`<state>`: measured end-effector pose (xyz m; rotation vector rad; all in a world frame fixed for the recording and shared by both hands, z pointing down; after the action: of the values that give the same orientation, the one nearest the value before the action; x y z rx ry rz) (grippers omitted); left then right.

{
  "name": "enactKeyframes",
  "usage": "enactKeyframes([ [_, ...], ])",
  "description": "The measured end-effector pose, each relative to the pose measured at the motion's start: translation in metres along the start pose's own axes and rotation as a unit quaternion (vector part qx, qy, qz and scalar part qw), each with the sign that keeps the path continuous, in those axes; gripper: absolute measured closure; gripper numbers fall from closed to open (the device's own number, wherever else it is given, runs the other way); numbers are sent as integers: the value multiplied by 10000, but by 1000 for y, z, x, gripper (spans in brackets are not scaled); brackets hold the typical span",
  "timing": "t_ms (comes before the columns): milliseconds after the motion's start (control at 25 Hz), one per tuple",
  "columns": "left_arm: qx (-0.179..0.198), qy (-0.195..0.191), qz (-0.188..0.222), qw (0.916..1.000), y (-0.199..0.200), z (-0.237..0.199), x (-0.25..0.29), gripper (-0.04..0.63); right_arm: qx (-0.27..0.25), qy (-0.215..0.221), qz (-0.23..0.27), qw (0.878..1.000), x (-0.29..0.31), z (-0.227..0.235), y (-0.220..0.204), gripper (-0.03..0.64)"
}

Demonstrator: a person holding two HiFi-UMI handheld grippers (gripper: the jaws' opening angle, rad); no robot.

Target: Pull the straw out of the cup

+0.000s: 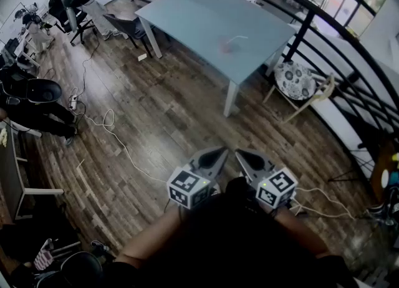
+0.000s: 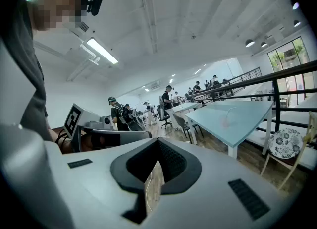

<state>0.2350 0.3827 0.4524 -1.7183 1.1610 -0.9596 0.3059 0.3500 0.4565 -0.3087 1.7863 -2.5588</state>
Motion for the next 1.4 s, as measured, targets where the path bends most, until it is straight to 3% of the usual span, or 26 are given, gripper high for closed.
enactKeyframes([
  [720, -59, 143, -22, 9999, -2, -3, 29, 584, 170, 58, 112, 9998, -4, 32, 7, 604],
  [1400, 34, 458, 36, 9989, 40, -11, 186, 584, 212, 367, 144, 9990, -5, 183, 74, 604],
])
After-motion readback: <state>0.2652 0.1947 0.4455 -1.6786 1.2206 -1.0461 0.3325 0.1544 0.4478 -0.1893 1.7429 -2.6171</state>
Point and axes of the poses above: the fingertips, and each gripper's own axes: x forward along the fingers, z to its right, y out of its top, the point moved 3 cm from there along -x, backward along the fingers, and after that the axes turned 6 degrees about z, right-handed, at the moved point
